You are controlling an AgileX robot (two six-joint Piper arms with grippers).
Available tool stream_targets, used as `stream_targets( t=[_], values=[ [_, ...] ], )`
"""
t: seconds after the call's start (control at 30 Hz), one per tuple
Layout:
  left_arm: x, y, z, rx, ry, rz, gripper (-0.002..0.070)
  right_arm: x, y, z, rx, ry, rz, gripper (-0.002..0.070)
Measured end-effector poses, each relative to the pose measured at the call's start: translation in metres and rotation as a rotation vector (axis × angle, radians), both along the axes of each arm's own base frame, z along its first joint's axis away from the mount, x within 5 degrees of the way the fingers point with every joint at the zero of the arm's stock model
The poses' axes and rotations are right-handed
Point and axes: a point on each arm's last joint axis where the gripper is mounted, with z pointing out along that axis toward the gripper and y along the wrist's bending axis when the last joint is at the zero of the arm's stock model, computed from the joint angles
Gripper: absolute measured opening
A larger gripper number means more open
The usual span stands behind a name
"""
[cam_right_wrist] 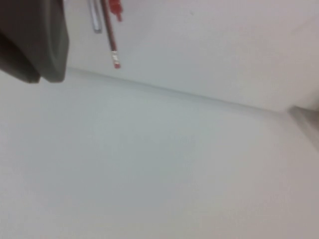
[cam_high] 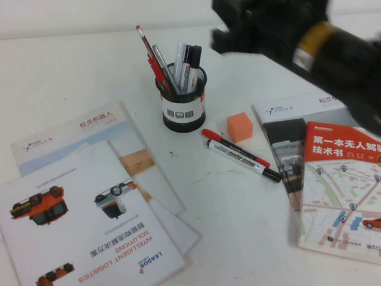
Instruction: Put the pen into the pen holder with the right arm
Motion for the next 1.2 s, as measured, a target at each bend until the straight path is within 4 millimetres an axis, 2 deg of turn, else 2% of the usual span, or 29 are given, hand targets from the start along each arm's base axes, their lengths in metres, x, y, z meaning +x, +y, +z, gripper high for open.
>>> stream_targets(
  t=[0.13,0.27,0.4,0.53,0.7,0.8,0.93,1.07,1.2],
  values=[
    [0.0,0.0,0.0,0.0,0.0,0.0,-0.0003,-0.048,-0.022,0.0,0.057,-0.082,0.053,-0.0017],
    [0.0,0.0,0.0,0.0,0.0,0.0,-0.0003,-0.091,-0.041,0.009,0.059,-0.16,0.09,-0.0018],
    [0.0,0.0,0.0,0.0,0.0,0.0,-0.0003,-0.122,-0.058,0.02,-0.01,-0.193,0.096,-0.0019],
    [0.0,0.0,0.0,0.0,0.0,0.0,-0.0002,-0.148,-0.076,0.03,-0.053,-0.131,0.057,-0.0019],
    [0.0,0.0,0.0,0.0,0.0,0.0,-0.0003,-0.185,-0.113,0.048,-0.027,-0.055,-0.085,-0.0019],
    [0.0,0.0,0.0,0.0,0.0,0.0,-0.0003,-0.198,-0.135,0.047,-0.035,0.04,-0.231,-0.0019],
    [0.0,0.0,0.0,0.0,0.0,0.0,-0.0003,-0.207,-0.154,0.041,-0.067,0.124,-0.359,-0.0019],
    [0.0,0.0,0.0,0.0,0.0,0.0,-0.0003,-0.212,-0.158,0.038,-0.179,0.083,-0.371,-0.0019],
    [0.0,0.0,0.0,0.0,0.0,0.0,-0.0003,-0.214,-0.156,0.017,-0.199,0.15,-0.343,-0.0019]
  ],
)
